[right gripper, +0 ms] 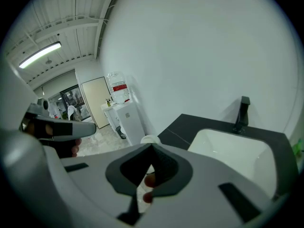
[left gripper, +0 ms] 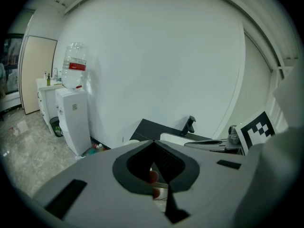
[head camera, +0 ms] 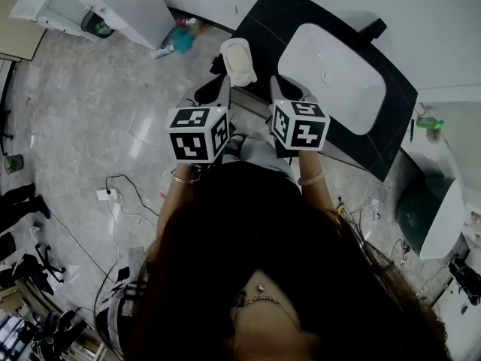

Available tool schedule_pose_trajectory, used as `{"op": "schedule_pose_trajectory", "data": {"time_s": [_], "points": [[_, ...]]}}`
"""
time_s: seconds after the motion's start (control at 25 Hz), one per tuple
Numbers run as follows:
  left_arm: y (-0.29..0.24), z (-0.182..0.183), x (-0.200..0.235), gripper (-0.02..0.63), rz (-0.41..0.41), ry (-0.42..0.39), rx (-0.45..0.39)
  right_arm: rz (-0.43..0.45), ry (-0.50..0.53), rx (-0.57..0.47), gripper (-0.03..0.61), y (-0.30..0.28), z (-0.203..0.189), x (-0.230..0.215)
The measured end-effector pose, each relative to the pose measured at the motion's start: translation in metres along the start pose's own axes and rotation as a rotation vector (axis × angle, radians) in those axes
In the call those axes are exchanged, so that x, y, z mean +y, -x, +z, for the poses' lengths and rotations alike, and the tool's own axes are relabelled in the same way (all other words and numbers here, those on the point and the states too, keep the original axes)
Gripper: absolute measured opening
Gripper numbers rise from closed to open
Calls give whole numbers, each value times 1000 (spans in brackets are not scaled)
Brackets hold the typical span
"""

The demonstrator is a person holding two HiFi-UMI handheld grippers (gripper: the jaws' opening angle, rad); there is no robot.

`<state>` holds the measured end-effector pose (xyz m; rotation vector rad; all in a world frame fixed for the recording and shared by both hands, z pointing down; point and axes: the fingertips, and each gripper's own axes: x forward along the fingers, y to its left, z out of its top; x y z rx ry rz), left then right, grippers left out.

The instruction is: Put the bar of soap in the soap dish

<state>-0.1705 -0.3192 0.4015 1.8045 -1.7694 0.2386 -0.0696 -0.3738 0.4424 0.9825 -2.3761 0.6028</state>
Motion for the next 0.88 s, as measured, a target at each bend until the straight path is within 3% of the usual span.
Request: {"op": "schedule_pose_trajectory", "data": {"time_s": [0.88], "points": [[1, -5, -5, -6, -33, 0, 17, 21, -8, 9, 17, 5, -6, 5]]}}
